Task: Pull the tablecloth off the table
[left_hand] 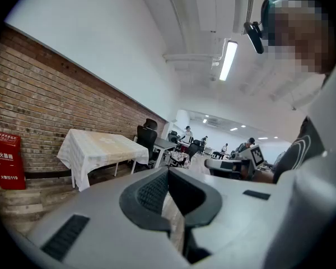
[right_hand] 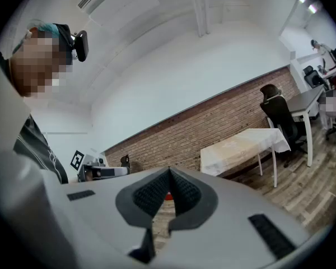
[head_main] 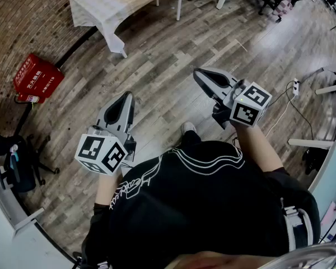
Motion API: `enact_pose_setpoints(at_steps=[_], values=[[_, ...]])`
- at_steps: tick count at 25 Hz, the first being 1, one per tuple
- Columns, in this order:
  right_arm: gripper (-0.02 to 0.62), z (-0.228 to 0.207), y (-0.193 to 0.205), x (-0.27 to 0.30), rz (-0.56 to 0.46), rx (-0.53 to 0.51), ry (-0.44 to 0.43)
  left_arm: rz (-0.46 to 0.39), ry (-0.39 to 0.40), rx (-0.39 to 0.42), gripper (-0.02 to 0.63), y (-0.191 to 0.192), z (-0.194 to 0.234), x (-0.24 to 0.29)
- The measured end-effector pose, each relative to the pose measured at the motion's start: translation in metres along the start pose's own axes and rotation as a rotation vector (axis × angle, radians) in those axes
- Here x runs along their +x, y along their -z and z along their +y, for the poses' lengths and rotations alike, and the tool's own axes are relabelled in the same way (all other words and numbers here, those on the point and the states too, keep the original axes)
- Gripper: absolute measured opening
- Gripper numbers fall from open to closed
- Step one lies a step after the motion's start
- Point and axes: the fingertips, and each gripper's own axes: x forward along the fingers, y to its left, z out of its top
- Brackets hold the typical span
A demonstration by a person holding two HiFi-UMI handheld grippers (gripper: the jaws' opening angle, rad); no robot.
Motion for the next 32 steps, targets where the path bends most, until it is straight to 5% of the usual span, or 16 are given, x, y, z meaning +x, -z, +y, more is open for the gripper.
enact_pose_setpoints(at_steps=[17, 32], values=[[-0.003, -0.09, -0.009, -0.036, -0.01, 0.028, 0.054, -0.006, -0.006, -0.015, 0.006, 0.001, -0.028, 0.074], [-0.003, -0.171, -0.056, -0.068, -0.054, 0.006, -0.008, -0.061, 0.028, 0.016, 0.006, -0.023, -0.068, 0.171]])
